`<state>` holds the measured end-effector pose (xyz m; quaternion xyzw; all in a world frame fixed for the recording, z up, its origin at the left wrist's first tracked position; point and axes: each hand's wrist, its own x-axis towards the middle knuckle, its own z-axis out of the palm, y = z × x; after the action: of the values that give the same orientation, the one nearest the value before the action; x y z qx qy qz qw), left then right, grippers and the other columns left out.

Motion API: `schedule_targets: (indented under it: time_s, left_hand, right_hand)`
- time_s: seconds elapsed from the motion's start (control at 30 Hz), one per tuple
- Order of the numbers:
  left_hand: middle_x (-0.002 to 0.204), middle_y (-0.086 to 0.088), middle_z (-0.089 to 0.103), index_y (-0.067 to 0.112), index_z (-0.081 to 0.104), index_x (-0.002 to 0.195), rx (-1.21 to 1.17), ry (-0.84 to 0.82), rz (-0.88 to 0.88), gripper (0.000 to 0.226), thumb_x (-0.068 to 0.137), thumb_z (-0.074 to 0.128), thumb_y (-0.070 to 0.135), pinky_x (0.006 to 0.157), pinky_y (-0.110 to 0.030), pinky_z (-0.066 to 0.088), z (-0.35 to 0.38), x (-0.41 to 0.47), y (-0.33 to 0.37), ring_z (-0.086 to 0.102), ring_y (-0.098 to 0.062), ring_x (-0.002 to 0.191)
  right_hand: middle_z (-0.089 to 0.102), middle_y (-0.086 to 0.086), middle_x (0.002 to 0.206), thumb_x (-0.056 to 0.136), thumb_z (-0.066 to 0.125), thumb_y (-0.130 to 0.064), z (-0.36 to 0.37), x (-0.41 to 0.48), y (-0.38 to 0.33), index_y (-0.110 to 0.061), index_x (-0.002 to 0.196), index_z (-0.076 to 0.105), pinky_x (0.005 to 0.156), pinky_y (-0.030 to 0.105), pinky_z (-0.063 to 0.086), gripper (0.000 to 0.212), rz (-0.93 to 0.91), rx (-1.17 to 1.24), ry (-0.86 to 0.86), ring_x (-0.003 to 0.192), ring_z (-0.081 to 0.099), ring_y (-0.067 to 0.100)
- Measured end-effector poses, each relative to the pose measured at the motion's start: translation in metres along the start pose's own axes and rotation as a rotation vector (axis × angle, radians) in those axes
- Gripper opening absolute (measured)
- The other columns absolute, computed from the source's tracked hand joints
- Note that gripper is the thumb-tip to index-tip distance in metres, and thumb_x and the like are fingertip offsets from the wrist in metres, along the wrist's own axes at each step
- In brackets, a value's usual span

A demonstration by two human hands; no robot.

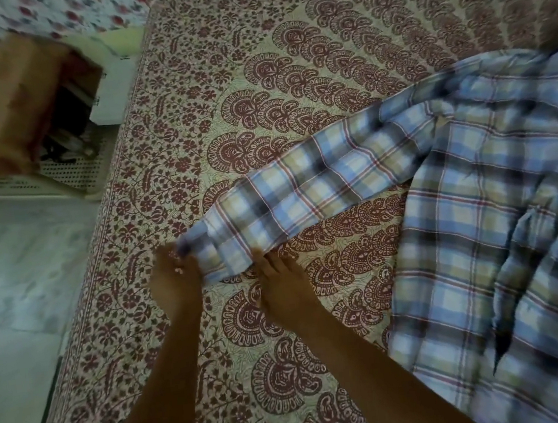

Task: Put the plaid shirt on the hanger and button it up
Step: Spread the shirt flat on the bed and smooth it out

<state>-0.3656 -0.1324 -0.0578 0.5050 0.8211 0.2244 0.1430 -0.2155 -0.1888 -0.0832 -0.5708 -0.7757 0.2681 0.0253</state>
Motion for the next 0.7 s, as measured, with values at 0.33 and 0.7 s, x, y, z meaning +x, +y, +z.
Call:
schedule_targets:
  time_s: [0.33,0.7]
  left_hand:
    - [0.127,-0.021,0.048,0.01,0.062,0.11,0.208,-0.044,0.047,0.029,0.082,0.057,0.009,0.099,-0.049,0.03,0.01,-0.037,0.02,0.042,-0.039,0.117]
    - [0.102,-0.016,0.067,0.01,0.064,0.102,0.068,-0.737,0.317,0.024,0.089,0.051,0.026,0.08,-0.034,0.043,0.094,-0.166,0.141,0.061,-0.033,0.097]
  right_hand:
    - [0.054,0.014,0.133,0.078,0.035,-0.03,-0.018,-0.066,0.069,-0.012,0.106,0.065,0.099,0.05,0.044,0.044,0.117,0.136,0.169,0.119,0.054,0.033]
    - [0.039,0.025,0.14,0.089,0.051,-0.026,-0.04,-0.203,0.181,-0.001,0.138,0.036,0.094,0.049,0.045,0.057,0.872,0.31,0.431,0.118,0.048,0.043]
